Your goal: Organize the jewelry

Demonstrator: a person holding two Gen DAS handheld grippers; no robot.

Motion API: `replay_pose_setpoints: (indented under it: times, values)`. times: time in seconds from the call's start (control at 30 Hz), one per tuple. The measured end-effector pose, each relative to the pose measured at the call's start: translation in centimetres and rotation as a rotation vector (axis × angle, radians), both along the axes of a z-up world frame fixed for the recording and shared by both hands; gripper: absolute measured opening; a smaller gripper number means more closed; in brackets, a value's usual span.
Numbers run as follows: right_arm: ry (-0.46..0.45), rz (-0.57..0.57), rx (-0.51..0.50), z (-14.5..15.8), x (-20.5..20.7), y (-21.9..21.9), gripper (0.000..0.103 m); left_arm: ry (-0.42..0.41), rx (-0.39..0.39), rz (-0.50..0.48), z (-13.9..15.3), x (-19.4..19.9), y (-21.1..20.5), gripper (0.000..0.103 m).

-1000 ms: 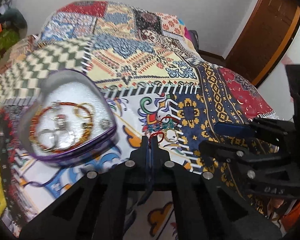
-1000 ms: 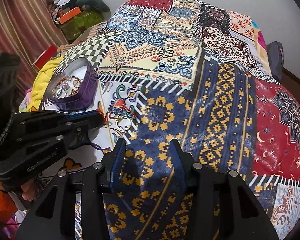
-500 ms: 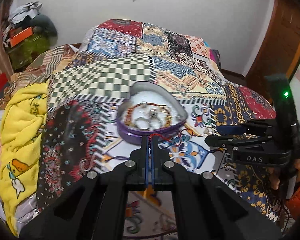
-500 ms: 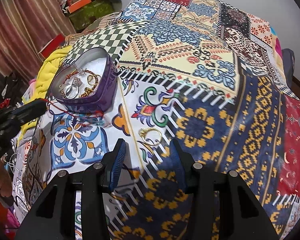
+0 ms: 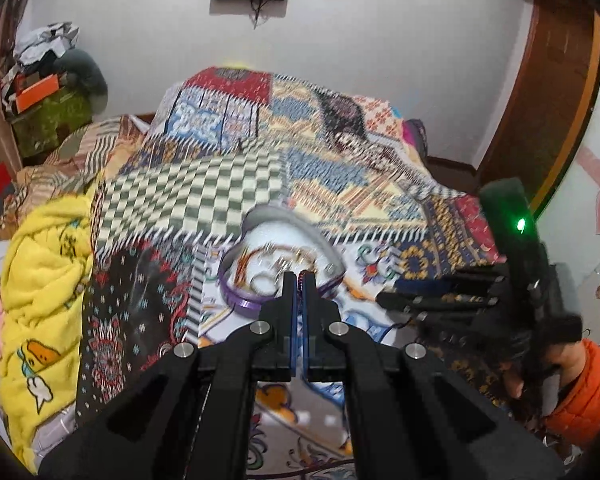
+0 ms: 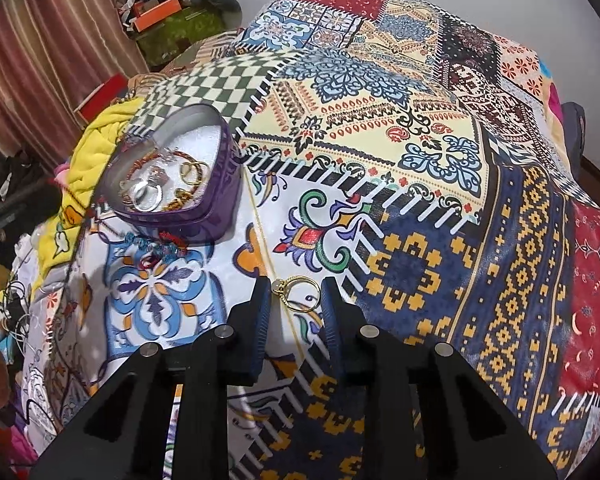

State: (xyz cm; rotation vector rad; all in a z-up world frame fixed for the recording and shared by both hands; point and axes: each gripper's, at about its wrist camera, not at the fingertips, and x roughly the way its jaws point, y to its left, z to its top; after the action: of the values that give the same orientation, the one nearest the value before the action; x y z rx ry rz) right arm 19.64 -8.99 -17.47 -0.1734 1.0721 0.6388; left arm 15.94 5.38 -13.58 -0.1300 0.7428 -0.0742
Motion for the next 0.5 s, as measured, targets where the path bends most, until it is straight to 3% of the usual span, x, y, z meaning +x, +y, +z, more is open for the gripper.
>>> replay_pose_setpoints:
  times: [0.23, 0.5]
  values:
    - [-0.048, 0.002, 0.051, 2.8, -1.5, -0.1, 0.023, -0.078, 0.006, -0.008, 3.2, 0.0, -0.6, 0.0]
    - [-0.119, 0.016, 0.102, 5.9, -1.9, 0.4, 0.023, -0.115, -0.027, 0.017, 4.8, 0.7, 0.4, 0.0]
